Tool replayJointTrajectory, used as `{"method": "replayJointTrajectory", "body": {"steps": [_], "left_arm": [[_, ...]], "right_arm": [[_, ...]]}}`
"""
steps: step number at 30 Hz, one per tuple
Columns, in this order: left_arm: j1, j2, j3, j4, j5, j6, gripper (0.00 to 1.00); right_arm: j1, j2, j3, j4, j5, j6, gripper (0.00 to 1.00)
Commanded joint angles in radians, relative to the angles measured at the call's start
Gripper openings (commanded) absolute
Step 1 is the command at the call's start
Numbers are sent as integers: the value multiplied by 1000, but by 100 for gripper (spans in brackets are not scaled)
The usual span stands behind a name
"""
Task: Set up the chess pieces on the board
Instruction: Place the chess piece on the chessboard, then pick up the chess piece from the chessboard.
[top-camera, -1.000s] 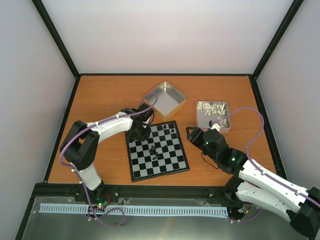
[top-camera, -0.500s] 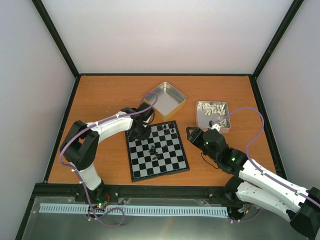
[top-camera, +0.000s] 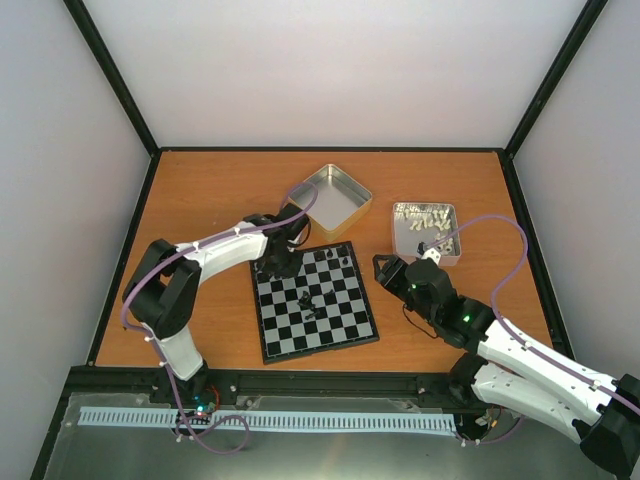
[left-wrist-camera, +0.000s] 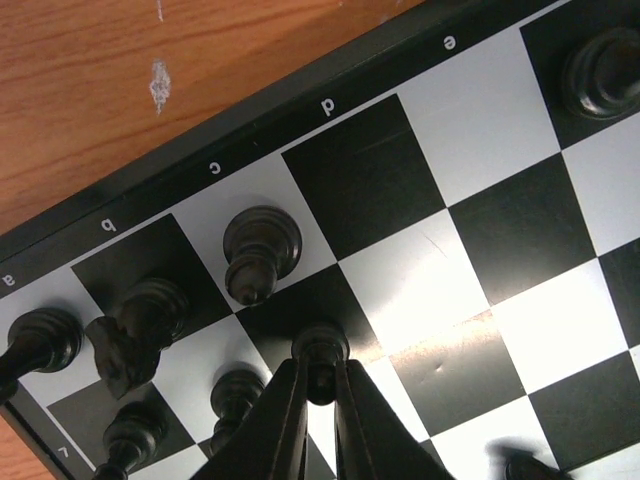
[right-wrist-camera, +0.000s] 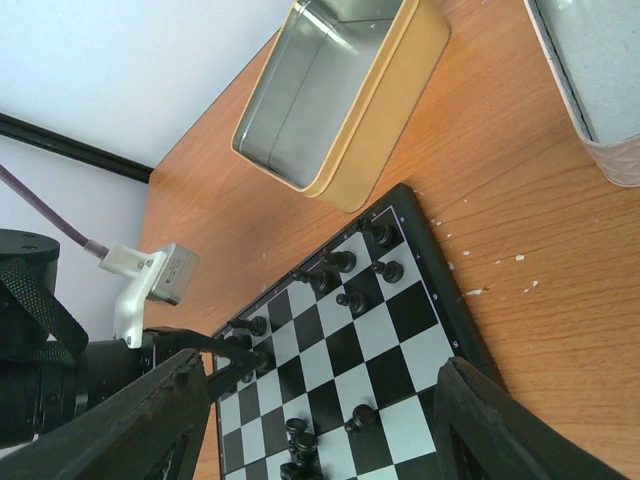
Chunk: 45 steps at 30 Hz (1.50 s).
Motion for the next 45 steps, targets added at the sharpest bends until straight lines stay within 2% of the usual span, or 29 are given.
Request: {"method": "replayJointTrajectory", "body": {"steps": [1, 3, 6, 14, 19, 25, 29, 32, 41, 45], "left_arm": [[5, 13, 36, 9, -8, -12, 12], [5, -3, 37, 2, 3, -8, 21], [5, -44, 43, -10, 21, -3, 28], [5, -219, 58, 8, 71, -7, 40], [5, -426, -99, 187, 63, -18, 47], [5, -698, -305, 376, 69, -4, 54], [5, -827, -407, 453, 102, 5, 58], [5, -901, -454, 475, 87, -11, 61], [6, -964, -438, 452, 63, -21, 66], [5, -987, -434, 442, 51, -22, 67]], "right_arm": [[-9, -17, -12, -7, 42, -6, 62], [-10, -19, -12, -9, 42, -4, 62], [-10, -21, -13, -8, 41, -4, 62], [-9, -18, -10, 7, 11, -68, 62], [-10, 59, 35, -30, -68, -194, 62], [12, 281, 169, -190, -101, -275, 60], [68, 421, 235, -214, -79, -227, 57], [89, 540, 305, -251, -85, -121, 56], [142, 739, 380, -223, -80, 117, 52], [146, 802, 413, -232, -101, 206, 46]]}}
